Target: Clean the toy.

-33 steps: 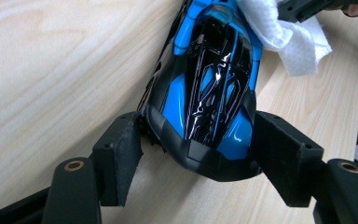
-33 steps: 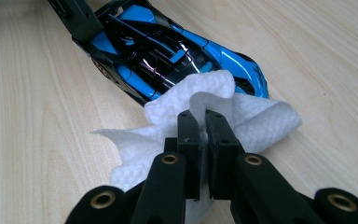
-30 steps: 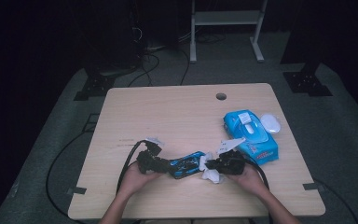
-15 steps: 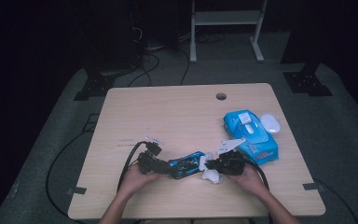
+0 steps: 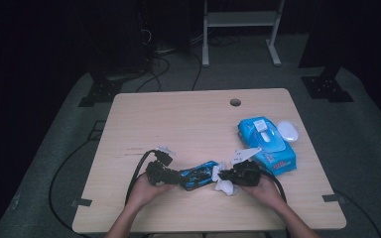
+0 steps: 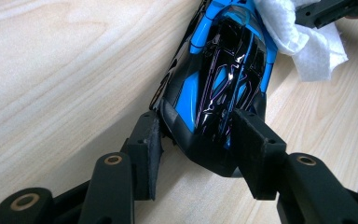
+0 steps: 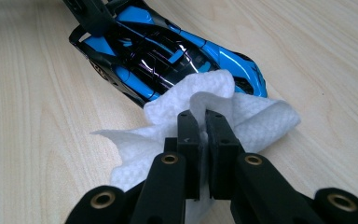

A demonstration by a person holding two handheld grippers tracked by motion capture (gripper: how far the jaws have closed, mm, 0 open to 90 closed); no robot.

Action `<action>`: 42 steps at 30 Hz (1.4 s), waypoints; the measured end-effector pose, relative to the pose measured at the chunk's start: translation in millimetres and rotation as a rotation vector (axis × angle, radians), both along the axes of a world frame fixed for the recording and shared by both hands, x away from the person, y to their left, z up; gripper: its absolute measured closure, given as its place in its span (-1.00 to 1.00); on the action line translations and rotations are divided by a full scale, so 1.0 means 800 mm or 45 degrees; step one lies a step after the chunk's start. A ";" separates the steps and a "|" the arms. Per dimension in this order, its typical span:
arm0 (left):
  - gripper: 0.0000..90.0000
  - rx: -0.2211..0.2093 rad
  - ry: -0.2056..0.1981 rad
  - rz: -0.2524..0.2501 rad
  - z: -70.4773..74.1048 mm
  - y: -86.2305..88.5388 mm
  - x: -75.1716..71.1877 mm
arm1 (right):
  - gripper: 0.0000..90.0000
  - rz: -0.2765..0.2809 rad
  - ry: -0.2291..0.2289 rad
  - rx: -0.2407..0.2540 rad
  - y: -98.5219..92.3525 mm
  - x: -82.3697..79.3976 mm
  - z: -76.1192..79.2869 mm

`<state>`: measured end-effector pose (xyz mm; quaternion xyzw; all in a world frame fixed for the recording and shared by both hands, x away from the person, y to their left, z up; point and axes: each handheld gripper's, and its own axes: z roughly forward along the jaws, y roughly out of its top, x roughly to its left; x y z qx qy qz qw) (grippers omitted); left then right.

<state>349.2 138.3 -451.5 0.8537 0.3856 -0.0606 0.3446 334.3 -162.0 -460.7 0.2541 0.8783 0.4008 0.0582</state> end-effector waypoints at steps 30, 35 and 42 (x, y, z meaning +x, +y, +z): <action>0.23 0.062 -0.505 -0.116 0.001 -0.010 -0.052 | 0.17 -0.051 0.282 0.139 -0.029 0.043 0.003; 0.23 0.069 -0.532 -0.128 0.000 -0.009 -0.054 | 0.07 -0.024 0.363 0.171 -0.025 0.052 -0.009; 0.22 0.064 -0.566 -0.137 -0.001 -0.009 -0.057 | 0.01 0.031 0.442 0.231 -0.023 0.061 -0.020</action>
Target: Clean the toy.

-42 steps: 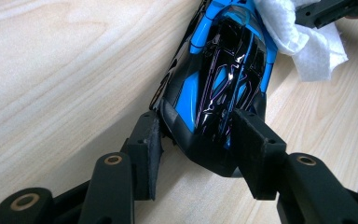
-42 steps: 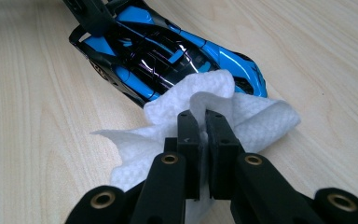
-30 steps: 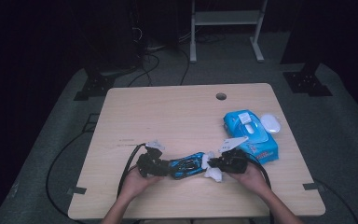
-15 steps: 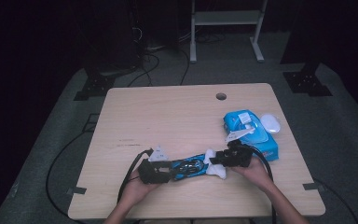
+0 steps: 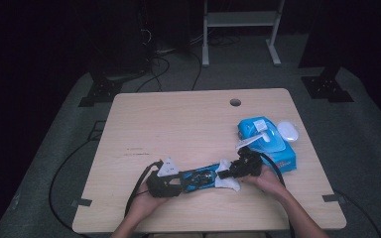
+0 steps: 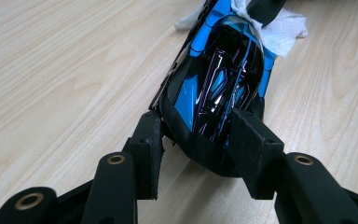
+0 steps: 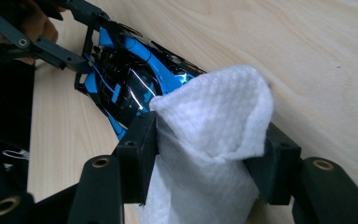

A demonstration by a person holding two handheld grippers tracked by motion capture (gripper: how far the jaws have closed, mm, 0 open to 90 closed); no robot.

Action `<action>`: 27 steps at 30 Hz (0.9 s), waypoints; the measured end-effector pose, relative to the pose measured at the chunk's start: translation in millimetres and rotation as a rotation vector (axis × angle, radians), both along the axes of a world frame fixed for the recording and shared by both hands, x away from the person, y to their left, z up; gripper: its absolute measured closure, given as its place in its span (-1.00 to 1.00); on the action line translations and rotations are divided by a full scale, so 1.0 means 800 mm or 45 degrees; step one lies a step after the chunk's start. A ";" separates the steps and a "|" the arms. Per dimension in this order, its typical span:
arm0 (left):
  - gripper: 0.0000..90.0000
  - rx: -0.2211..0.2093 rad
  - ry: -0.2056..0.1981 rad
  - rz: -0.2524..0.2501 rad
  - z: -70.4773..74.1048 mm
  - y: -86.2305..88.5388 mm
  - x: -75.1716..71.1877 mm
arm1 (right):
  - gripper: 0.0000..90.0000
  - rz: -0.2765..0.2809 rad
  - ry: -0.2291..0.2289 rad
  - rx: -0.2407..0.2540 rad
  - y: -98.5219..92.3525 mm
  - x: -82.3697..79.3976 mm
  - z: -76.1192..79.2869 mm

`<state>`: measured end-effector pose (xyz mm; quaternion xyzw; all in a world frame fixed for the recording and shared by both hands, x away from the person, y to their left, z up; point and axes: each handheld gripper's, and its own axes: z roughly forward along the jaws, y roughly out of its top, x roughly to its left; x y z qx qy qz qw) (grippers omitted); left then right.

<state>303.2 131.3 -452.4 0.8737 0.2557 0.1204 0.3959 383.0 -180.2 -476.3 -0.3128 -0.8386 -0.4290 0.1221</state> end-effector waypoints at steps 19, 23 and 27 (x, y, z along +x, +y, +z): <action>-0.41 -0.083 0.282 0.005 -0.010 0.005 0.025 | 0.19 0.082 -0.231 -0.036 0.006 -0.020 0.016; -0.32 -0.135 0.402 -0.068 -0.016 0.002 0.035 | 0.25 0.096 -0.299 -0.035 0.006 -0.028 0.024; -0.03 -0.141 0.380 -0.140 -0.012 -0.006 0.034 | 0.28 0.095 -0.356 -0.027 0.006 -0.034 0.031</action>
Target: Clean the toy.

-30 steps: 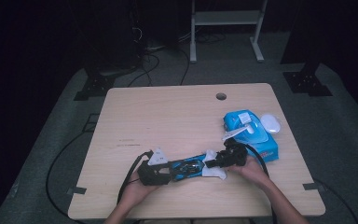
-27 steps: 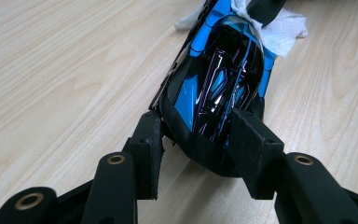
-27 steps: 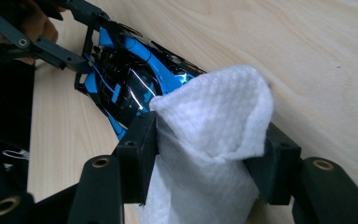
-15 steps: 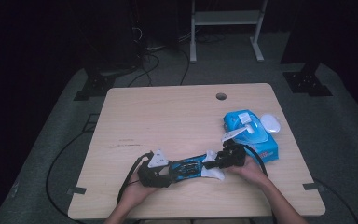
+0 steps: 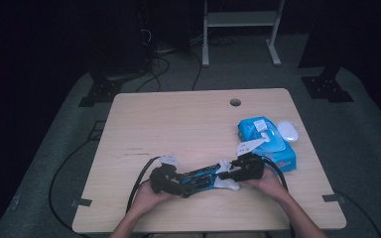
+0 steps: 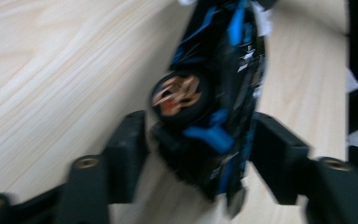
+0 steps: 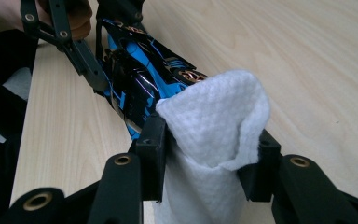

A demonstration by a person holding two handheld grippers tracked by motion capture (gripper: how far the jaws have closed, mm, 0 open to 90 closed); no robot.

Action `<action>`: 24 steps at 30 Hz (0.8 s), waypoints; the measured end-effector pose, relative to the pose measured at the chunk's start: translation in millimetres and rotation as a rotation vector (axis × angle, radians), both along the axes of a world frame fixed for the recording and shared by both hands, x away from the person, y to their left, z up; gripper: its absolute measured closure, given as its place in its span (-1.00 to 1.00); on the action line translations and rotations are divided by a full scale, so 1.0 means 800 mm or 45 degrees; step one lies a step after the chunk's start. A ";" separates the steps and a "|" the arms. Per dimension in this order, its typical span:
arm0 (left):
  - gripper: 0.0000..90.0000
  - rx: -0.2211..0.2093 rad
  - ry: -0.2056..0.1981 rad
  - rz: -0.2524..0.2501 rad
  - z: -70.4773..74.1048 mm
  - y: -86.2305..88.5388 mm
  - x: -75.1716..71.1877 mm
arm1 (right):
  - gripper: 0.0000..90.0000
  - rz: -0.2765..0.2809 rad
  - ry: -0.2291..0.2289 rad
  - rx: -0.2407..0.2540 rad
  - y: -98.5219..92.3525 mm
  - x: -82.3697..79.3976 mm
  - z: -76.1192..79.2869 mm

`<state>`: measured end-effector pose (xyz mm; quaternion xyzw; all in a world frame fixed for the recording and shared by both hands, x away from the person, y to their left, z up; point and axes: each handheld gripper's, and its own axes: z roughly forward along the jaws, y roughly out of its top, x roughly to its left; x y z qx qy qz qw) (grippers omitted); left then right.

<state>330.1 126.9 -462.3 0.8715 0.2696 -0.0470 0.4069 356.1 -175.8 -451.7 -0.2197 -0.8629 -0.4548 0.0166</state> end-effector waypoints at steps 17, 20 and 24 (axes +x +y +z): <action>0.08 0.118 -0.243 -0.056 0.006 -0.017 0.002 | 0.28 -0.128 -0.162 -0.131 0.000 -0.003 0.002; 0.08 0.152 -0.282 -0.072 0.008 -0.018 -0.003 | 0.27 -0.138 -0.154 -0.141 -0.003 -0.004 0.004; 0.04 0.138 -0.285 -0.070 0.006 -0.016 -0.009 | 0.35 -0.164 -0.141 -0.168 -0.010 -0.009 0.008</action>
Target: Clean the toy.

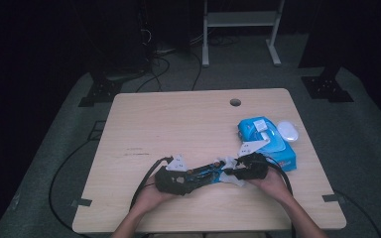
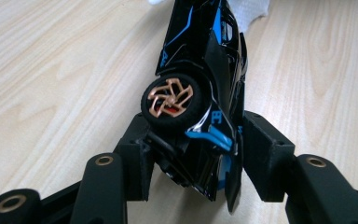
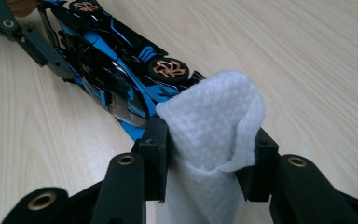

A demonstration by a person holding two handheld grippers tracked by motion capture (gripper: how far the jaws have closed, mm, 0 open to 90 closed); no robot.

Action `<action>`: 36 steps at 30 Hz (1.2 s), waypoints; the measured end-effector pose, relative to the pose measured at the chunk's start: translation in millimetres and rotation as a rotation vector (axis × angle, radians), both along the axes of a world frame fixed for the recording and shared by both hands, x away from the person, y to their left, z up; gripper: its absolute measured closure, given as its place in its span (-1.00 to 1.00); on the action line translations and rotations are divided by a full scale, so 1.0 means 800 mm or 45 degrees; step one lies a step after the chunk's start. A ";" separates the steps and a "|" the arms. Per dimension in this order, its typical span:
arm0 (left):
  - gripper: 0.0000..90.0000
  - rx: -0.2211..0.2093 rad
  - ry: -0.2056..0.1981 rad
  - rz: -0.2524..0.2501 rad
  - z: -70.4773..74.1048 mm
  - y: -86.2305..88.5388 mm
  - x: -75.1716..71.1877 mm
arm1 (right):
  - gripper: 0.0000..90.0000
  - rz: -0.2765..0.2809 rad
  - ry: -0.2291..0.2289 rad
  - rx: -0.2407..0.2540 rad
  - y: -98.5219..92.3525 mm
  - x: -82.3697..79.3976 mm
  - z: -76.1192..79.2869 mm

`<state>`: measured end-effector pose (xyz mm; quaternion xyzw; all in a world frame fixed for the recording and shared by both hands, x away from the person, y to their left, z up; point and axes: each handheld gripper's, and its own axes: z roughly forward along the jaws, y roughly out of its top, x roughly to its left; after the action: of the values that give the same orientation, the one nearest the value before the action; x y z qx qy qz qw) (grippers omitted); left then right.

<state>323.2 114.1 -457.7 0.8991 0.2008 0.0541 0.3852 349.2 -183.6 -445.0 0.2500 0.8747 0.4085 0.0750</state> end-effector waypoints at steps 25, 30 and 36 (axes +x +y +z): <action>0.29 -0.054 -0.096 0.026 0.004 -0.008 0.001 | 0.82 0.044 -0.003 0.172 0.092 -0.012 0.029; 0.30 -0.072 -0.078 0.020 0.002 -0.001 0.003 | 0.82 0.044 -0.012 0.175 0.106 -0.009 0.022; 0.29 -0.057 -0.093 0.007 0.003 -0.002 0.004 | 0.82 -0.057 -0.044 0.137 0.077 -0.002 0.024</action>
<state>326.3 112.2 -455.5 0.8872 0.1902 0.0834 0.4121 347.2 -121.9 -426.0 0.2659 0.8441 0.4576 0.0857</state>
